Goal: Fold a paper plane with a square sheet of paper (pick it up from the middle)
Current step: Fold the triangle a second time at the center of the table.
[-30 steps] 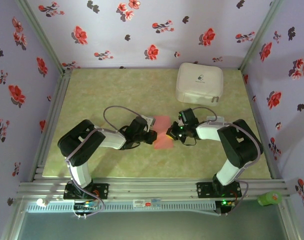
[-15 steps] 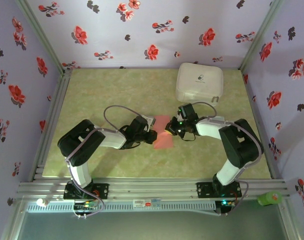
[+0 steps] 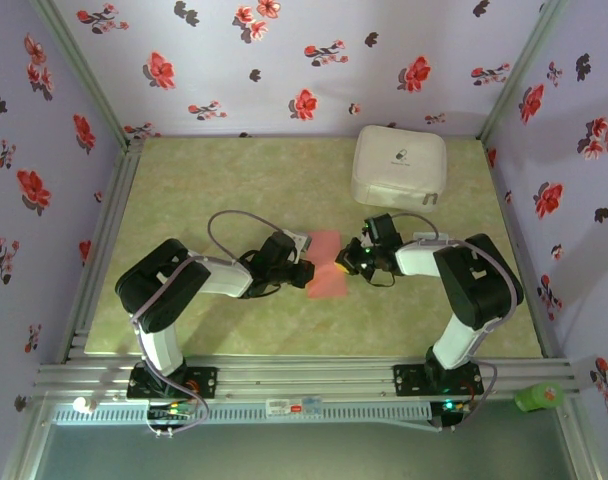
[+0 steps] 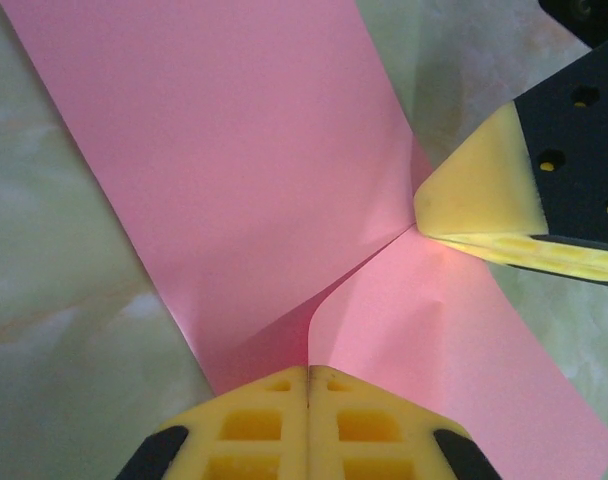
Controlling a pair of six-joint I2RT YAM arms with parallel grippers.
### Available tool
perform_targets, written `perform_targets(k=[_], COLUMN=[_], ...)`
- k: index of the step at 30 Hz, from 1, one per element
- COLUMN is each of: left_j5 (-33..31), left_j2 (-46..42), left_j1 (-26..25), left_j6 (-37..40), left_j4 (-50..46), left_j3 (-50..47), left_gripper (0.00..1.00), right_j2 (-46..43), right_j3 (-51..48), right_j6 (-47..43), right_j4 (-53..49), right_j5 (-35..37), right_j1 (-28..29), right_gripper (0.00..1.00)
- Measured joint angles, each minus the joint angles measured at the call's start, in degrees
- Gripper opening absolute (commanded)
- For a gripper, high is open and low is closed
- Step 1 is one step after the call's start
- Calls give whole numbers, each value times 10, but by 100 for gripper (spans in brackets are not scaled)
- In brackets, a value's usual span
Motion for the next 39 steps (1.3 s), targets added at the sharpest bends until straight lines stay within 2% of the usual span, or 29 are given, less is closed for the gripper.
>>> perform_targets(k=[7, 15, 21, 34, 39], left_j5=[1, 3, 3, 3, 4], left_j2=[0, 0, 0, 0, 0], left_j1=[0, 0, 0, 0, 0], left_j6=[0, 0, 0, 4, 4], left_j4=[-2, -9, -13, -15, -26], left_j3=[0, 3, 5, 7, 13], left_gripper=[0, 0, 0, 0, 10], right_j2=[-23, -44, -30, 5, 5], right_j3=[6, 18, 24, 40, 46], right_j6=[-3, -18, -22, -56, -72], right_j4=[-31, -40, -40, -81, -96], right_j5=[38, 25, 3, 9, 13], right_j1=[-8, 16, 48, 49, 49], right_gripper=[0, 0, 0, 0, 0])
